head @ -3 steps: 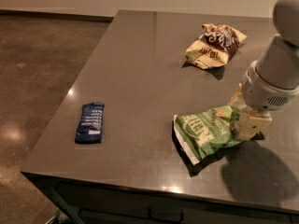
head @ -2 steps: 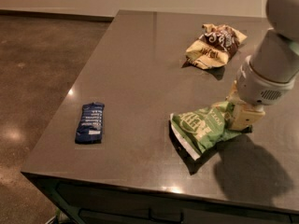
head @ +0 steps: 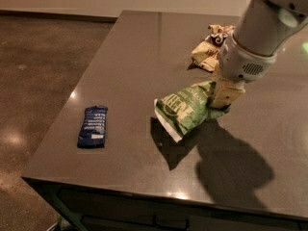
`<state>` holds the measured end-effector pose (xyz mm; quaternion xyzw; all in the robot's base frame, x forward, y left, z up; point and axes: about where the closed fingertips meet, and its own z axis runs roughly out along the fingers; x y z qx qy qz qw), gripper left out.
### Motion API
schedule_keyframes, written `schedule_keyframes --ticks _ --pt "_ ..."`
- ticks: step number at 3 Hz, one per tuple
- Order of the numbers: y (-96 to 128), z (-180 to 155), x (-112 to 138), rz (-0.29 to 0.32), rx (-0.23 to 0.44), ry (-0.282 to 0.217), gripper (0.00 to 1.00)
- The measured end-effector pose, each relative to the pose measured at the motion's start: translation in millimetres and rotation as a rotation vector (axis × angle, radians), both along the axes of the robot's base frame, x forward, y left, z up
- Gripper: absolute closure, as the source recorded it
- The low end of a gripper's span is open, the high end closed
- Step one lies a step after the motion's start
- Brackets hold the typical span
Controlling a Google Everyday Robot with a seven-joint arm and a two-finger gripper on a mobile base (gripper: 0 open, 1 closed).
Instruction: Move green jalapeno chip bag near rxbar blueberry
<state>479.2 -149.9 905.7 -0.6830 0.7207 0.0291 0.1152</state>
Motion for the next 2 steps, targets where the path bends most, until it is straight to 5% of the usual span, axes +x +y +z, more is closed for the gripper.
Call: schedule_keyframes --ticks 2 --pt "82.4 2.2 -21.2 0.148 0.117 0.056 1.0"
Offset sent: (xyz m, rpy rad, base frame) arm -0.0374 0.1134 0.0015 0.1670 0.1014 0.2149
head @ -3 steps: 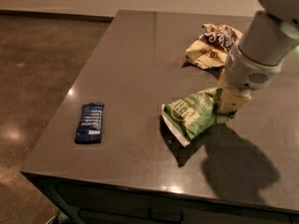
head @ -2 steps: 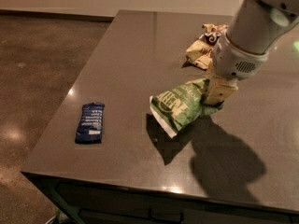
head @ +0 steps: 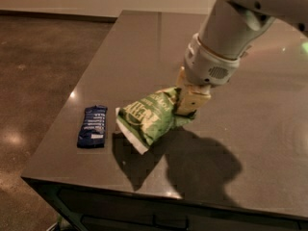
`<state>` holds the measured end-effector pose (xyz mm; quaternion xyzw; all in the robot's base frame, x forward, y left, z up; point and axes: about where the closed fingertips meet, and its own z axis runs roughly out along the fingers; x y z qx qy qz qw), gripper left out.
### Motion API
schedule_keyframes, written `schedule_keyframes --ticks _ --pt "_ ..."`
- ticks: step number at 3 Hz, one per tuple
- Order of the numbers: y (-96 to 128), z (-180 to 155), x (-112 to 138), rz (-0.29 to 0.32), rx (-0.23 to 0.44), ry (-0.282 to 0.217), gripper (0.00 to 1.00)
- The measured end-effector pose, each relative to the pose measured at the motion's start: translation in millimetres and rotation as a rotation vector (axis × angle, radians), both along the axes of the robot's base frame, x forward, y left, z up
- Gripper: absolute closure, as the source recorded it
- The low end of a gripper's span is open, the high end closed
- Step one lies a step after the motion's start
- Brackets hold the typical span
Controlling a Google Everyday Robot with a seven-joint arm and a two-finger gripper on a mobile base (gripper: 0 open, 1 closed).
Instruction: Move green jalapeno chip bag near rxbar blueberry
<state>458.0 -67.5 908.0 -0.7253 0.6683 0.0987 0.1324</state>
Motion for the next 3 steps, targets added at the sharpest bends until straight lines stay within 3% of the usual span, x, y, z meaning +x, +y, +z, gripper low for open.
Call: schedule_keyframes --ticks 1,3 --pt "24.3 -1.7 -9.2 0.045 0.027 0.014 1.0" --pt "49.3 -9.1 -6.2 0.036 0.052 0.021 0.56"
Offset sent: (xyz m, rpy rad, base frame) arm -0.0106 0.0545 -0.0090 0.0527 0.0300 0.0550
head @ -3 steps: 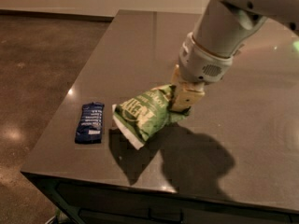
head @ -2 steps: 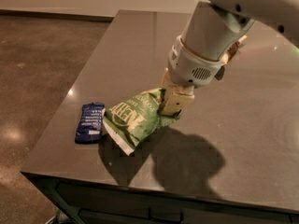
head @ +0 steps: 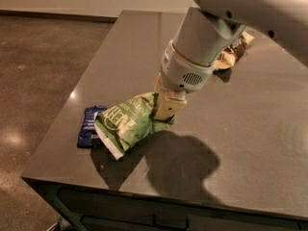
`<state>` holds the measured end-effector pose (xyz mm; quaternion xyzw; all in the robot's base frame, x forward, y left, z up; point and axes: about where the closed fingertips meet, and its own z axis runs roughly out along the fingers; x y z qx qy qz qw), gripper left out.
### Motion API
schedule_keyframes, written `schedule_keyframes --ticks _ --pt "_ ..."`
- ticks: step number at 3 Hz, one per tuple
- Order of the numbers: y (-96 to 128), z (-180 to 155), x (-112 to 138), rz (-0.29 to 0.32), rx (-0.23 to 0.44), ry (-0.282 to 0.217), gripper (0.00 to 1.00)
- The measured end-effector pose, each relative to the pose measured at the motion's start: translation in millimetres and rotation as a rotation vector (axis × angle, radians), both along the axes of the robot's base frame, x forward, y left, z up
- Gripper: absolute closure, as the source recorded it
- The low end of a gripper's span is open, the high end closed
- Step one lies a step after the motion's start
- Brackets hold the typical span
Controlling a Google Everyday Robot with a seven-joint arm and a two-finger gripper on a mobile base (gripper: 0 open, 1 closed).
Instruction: Move green jalapeno chip bag near rxbar blueberry
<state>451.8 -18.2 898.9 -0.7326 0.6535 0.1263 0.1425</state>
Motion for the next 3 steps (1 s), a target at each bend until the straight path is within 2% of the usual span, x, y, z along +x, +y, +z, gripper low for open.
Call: schedule_keyframes --ticks 1,2,3 --pt "1.1 0.7 -0.5 0.001 0.0 -0.004 0.25" --pt "1.8 0.9 -0.7 0.001 0.001 -0.006 0.03" --pt "2.3 1.1 -0.9 0.002 0.001 -0.008 0.0"
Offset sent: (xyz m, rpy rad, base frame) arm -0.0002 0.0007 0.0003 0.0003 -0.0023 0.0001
